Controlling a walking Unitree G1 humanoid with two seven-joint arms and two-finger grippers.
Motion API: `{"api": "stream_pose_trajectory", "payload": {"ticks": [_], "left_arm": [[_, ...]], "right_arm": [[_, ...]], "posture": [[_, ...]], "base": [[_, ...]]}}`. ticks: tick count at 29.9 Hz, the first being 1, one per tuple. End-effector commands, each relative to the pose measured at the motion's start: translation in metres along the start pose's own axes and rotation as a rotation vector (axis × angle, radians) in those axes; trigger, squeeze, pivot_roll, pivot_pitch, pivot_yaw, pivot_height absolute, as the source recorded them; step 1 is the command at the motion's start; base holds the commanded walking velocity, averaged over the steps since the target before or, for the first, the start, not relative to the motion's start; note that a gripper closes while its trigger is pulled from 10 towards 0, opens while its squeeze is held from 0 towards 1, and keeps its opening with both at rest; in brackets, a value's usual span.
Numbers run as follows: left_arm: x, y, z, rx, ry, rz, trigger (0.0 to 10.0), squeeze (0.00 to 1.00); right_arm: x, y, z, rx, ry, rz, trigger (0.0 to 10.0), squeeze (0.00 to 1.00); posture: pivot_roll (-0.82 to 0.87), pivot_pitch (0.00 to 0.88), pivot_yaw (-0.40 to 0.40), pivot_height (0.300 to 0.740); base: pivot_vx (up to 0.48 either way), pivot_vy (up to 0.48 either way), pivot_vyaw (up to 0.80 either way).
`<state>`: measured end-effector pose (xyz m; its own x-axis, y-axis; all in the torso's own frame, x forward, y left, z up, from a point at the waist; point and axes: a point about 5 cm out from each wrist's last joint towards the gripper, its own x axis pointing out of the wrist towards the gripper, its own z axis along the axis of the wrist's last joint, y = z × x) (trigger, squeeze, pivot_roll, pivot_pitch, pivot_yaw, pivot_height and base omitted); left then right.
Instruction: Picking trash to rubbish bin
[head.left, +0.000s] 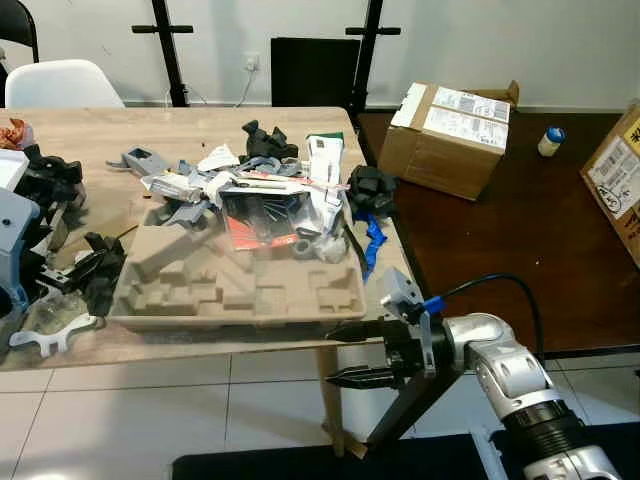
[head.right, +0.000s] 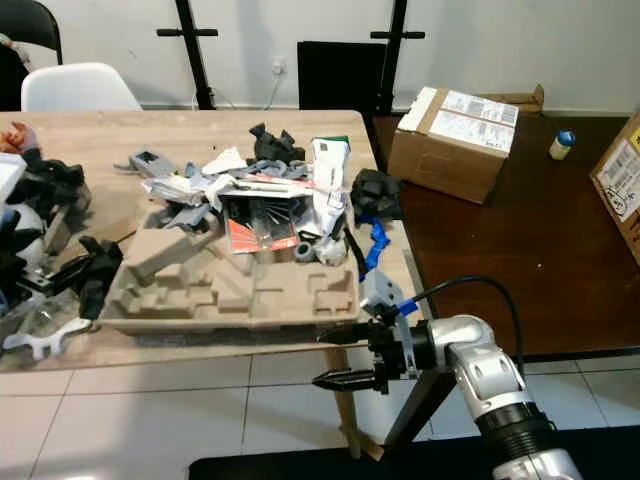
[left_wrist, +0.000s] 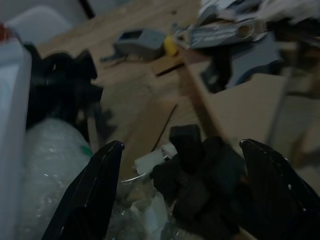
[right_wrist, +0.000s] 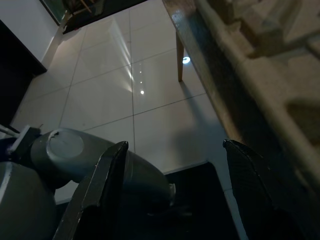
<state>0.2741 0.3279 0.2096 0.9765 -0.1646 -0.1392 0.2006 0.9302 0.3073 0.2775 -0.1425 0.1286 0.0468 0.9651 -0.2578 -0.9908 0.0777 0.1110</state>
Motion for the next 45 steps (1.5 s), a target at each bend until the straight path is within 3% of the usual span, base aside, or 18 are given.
{"api": "stream_pose_trajectory", "payload": {"ticks": [1,2,3,5,7,11,12,14,15,16,23,24,25,26,27,45], "left_arm": [[0.009,-0.008,-0.02,-0.057,0.049,0.032,10.0,1.0],[0.009,-0.008,-0.02,-0.057,0.049,0.032,10.0,1.0],[0.022,-0.008,-0.031,-0.125,0.024,0.132,10.0,1.0],[0.027,-0.009,-0.034,-0.142,0.018,0.163,10.0,1.0],[0.027,-0.009,-0.034,-0.142,0.018,0.163,10.0,1.0],[0.044,-0.018,-0.044,-0.239,0.006,0.18,10.0,1.0],[0.049,-0.018,-0.047,-0.236,0.013,0.194,10.0,0.56],[0.051,-0.018,-0.048,-0.232,0.018,0.203,10.0,0.56],[0.055,-0.018,-0.049,-0.216,0.029,0.219,10.0,0.2],[0.058,-0.017,-0.05,-0.199,0.04,0.24,10.0,0.0],[0.065,-0.015,-0.053,-0.114,0.121,0.251,10.0,0.0],[0.066,-0.015,-0.055,-0.095,0.14,0.257,8.5,0.0],[0.066,-0.014,-0.056,-0.092,0.149,0.262,4.4,0.0],[0.066,-0.014,-0.056,-0.092,0.149,0.262,4.4,0.0],[0.066,-0.014,-0.056,-0.092,0.149,0.266,0.0,0.0],[0.075,-0.013,-0.043,-0.125,0.07,0.218,0.0,0.0]], "right_arm": [[0.0,0.004,0.0,0.01,-0.003,0.008,10.0,0.0],[0.0,0.004,0.0,0.01,-0.003,0.008,10.0,0.0],[0.001,0.007,0.004,0.017,-0.011,0.011,10.0,0.0],[0.001,0.007,0.005,0.019,-0.012,0.012,10.0,0.0],[0.001,0.007,0.005,0.019,-0.012,0.012,10.0,0.0],[0.001,0.007,0.008,0.012,-0.008,0.017,10.0,0.0],[0.002,0.008,0.009,0.009,-0.008,0.021,10.0,0.0],[0.002,0.008,0.01,0.008,-0.008,0.023,10.0,0.0],[0.002,0.008,0.011,0.005,-0.006,0.024,10.0,0.0],[0.002,0.008,0.011,0.003,-0.004,0.023,10.0,0.0],[0.001,0.009,0.012,0.0,0.009,0.018,10.0,0.0],[0.0,0.008,0.013,0.0,0.01,0.017,10.0,0.0],[0.0,0.008,0.013,0.0,0.01,0.017,10.0,0.0],[0.0,0.008,0.013,0.0,0.01,0.017,10.0,0.0],[0.0,0.008,0.013,0.0,0.01,0.017,10.0,0.0],[-0.001,0.003,0.015,-0.007,0.028,0.004,10.0,0.0]], "posture": [[-0.03,0.099,-0.018,0.74],[-0.03,0.099,-0.018,0.74],[-0.03,0.1,-0.018,0.74],[-0.03,0.1,-0.018,0.74],[-0.03,0.1,-0.018,0.74],[-0.03,0.101,-0.024,0.74],[-0.04,0.102,-0.024,0.74],[-0.04,0.103,-0.024,0.74],[-0.04,0.103,-0.022,0.74],[-0.05,0.104,-0.022,0.74],[-0.05,0.106,-0.016,0.74],[-0.05,0.105,-0.017,0.74],[-0.05,0.104,-0.018,0.74],[-0.05,0.104,-0.018,0.74],[-0.05,0.104,-0.018,0.74],[-0.05,0.096,-0.025,0.74]], "base": [[0.0,0.0,0.0],[0.0,0.0,0.0],[0.0,0.0,0.0],[0.0,0.0,0.0],[0.0,0.0,0.0],[0.0,0.0,0.0],[0.0,0.0,0.0],[0.0,0.0,0.0],[0.0,0.0,0.0],[0.0,0.0,0.0],[0.0,0.0,0.0],[0.0,0.0,0.0],[0.0,0.0,0.0],[0.0,0.0,0.0],[0.0,0.0,0.0],[0.0,0.0,0.0]]}}
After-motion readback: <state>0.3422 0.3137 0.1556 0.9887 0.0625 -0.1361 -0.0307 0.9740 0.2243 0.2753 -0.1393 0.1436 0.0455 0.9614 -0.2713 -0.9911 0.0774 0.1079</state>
